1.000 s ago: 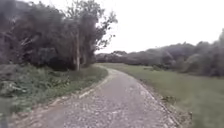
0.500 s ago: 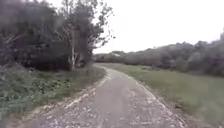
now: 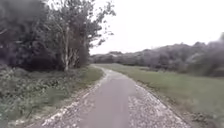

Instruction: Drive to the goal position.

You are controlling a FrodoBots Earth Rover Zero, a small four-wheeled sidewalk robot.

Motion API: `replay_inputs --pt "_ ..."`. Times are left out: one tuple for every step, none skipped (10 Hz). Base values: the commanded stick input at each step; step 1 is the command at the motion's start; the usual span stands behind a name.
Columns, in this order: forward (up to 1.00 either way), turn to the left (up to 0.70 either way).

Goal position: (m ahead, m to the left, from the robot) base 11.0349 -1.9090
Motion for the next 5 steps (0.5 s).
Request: replay_inputs --pt "1.0 0.0" --pt "1.0 0.0" --pt "1.0 0.0" --pt "1.0 0.0" --pt "1.0 0.0"
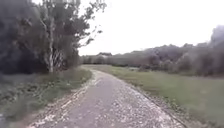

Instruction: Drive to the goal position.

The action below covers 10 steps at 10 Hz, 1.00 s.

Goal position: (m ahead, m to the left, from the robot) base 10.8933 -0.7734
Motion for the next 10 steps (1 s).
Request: replay_inputs --pt "1.0 0.0" --pt "1.0 0.0" --pt "1.0 0.04" --pt "1.0 0.21" --pt "1.0 0.27" --pt "1.0 0.27" --pt "1.0 0.27" --pt "1.0 0.27" --pt "1.0 0.27" --pt "1.0 0.27"
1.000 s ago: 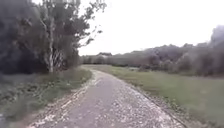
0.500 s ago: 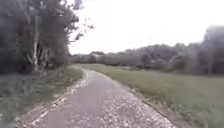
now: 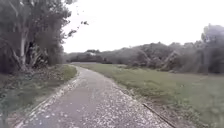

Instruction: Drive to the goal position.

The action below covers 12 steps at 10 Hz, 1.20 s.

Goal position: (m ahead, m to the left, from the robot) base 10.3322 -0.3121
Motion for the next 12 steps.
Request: replay_inputs --pt "1.0 0.27" --pt "1.0 0.27" --pt "1.0 0.27" --pt "1.0 0.27" --pt "1.0 0.27" --pt "1.0 0.27" --pt "1.0 0.23" --pt "1.0 0.2" --pt "1.0 0.17" --pt "1.0 0.14" --pt "1.0 0.11" --pt "1.0 0.08"
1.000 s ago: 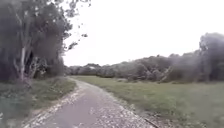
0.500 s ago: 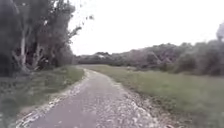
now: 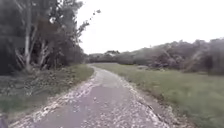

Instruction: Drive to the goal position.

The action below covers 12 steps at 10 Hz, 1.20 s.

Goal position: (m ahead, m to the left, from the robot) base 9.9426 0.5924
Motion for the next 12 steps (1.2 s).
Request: replay_inputs --pt "1.0 0.05" --pt "1.0 0.01" --pt "1.0 0.0" --pt "1.0 0.0" --pt "1.0 0.0" --pt "1.0 -0.03" --pt "1.0 -0.07" --pt "1.0 -0.12" --pt "1.0 -0.17" --pt "1.0 -0.21" --pt "1.0 -0.26" --pt "1.0 0.0"
